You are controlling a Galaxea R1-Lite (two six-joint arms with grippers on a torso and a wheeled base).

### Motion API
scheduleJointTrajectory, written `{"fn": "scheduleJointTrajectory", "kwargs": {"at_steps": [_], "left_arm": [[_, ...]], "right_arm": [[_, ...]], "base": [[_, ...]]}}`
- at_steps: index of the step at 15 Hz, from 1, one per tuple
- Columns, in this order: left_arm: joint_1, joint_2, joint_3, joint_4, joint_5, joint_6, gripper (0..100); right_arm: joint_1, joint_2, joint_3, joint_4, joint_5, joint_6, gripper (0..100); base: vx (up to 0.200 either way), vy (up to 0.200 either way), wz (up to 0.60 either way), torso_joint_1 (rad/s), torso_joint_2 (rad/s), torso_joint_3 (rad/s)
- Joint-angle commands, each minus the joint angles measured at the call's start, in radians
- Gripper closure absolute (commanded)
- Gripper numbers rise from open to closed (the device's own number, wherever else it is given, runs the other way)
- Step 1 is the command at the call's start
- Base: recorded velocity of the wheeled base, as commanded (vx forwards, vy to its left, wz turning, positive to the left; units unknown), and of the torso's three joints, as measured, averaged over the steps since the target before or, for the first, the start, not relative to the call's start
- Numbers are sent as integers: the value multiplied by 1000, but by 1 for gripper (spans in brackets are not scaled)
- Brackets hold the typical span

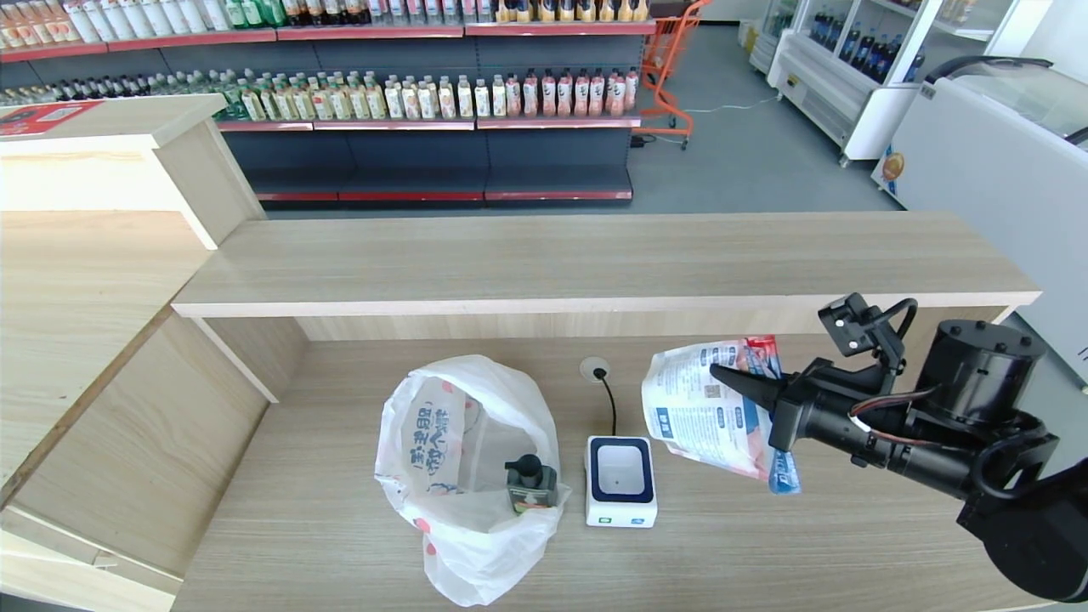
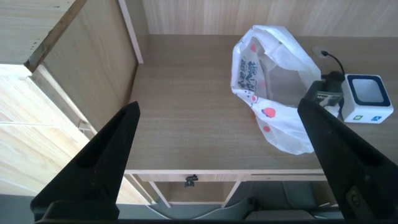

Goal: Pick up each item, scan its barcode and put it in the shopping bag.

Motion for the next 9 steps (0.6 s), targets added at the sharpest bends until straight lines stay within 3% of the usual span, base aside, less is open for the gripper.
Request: {"fn": "scheduleJointTrajectory", "kwargs": {"at_steps": [1, 9], "left_arm": [[0, 0, 0, 0, 1, 2, 0], [0, 0, 0, 0, 1, -2, 0]], "right_arm": [[-1, -13, 1, 2, 0, 7, 100], [1, -90, 47, 52, 0, 61, 100]], "base": [[-200, 0, 0, -2, -7, 2], [0, 0, 0, 0, 0, 0]]}}
